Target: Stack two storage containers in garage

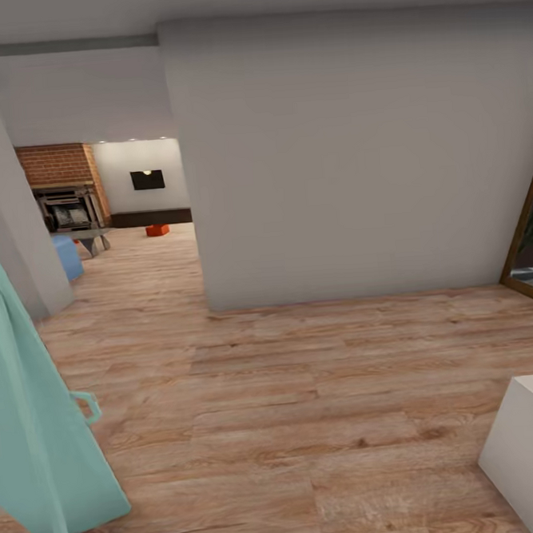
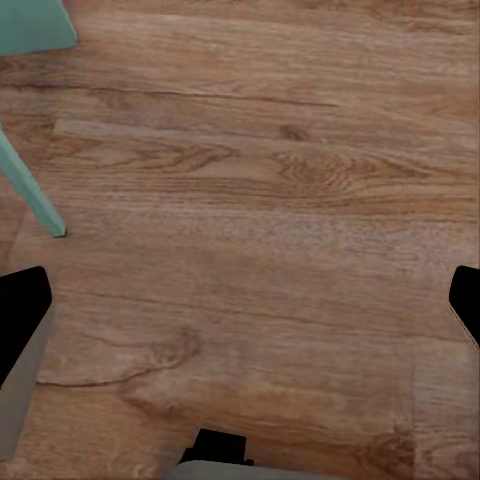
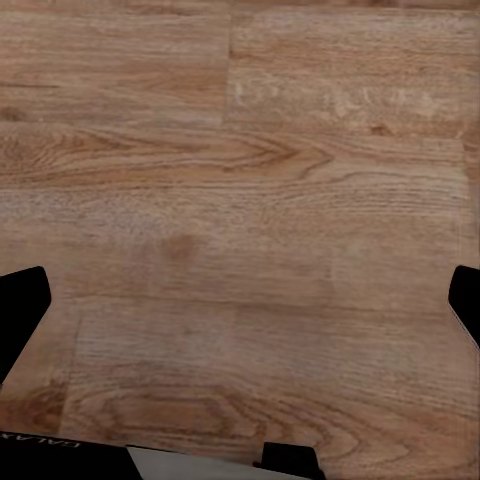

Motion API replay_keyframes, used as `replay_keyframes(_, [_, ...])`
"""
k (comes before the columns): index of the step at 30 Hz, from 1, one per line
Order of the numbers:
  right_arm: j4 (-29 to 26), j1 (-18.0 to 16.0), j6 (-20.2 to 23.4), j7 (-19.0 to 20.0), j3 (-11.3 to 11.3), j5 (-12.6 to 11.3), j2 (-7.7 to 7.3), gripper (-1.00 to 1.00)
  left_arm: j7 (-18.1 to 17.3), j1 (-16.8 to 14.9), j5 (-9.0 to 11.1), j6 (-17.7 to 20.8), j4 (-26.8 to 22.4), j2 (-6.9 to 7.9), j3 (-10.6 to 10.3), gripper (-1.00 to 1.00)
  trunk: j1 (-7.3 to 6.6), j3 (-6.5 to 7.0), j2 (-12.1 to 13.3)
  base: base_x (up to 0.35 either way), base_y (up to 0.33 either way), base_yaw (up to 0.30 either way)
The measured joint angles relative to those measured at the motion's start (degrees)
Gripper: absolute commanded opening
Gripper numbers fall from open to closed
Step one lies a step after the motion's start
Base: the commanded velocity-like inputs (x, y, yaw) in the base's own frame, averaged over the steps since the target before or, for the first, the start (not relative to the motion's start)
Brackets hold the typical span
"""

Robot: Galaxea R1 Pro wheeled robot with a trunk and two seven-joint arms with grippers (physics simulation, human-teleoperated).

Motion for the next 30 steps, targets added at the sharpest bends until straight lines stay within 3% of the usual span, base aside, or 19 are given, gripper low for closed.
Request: replay_keyframes(30, [0.0, 0.0, 0.0, 0.1, 0.1, 0.0, 0.00, 1.00, 0.0, 0.0, 0.0, 0.0, 0.0, -0.09, 0.0, 1.00, 0.00, 0.00, 0.0, 0.325, 0.000, 0.000])
